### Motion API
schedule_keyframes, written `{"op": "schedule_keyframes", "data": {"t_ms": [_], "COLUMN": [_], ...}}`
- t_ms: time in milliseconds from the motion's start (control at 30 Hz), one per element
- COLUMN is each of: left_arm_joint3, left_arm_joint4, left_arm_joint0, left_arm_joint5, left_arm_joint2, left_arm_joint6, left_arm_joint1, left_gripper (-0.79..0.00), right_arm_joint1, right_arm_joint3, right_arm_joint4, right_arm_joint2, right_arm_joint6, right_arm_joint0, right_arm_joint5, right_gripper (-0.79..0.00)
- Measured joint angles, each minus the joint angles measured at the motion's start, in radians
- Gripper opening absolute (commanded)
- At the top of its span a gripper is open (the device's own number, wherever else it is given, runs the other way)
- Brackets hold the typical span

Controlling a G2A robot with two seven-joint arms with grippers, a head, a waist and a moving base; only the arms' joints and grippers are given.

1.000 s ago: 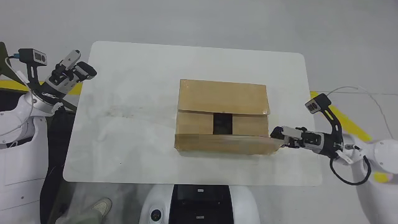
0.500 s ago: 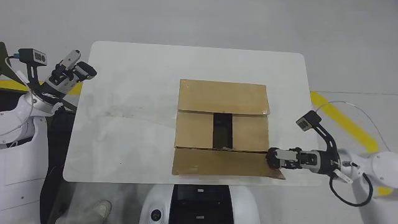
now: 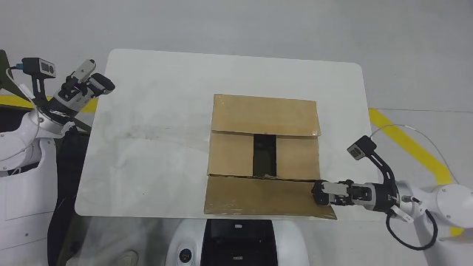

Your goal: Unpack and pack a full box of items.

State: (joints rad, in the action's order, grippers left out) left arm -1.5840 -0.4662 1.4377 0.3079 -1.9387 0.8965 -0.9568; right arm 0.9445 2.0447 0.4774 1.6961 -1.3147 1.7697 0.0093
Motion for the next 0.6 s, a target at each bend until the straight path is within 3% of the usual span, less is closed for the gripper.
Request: {"op": "schedule_keyframes", "data": {"t_ms": [433,600], "left_arm_joint3": [0.000,0.000], "left_arm_joint4": [0.000,0.000], "left_arm_joint0": [0.000,0.000], "left_arm_joint5": [0.000,0.000], "left_arm_joint2": [0.000,0.000], "left_arm_joint6": [0.000,0.000], "left_arm_joint1": [0.000,0.000], "left_gripper": [0.000,0.000], "right_arm_joint1": [0.000,0.001], "right_arm_joint3": [0.000,0.001], "right_arm_joint4": [0.000,-0.030], "right_arm_joint2": [-0.001,-0.060], "right_arm_joint6": [0.001,0.037], "right_arm_joint0": [0.000,-0.005], "right_arm_joint5": [0.000,0.024], "right_gripper": [0.000,0.000]}}
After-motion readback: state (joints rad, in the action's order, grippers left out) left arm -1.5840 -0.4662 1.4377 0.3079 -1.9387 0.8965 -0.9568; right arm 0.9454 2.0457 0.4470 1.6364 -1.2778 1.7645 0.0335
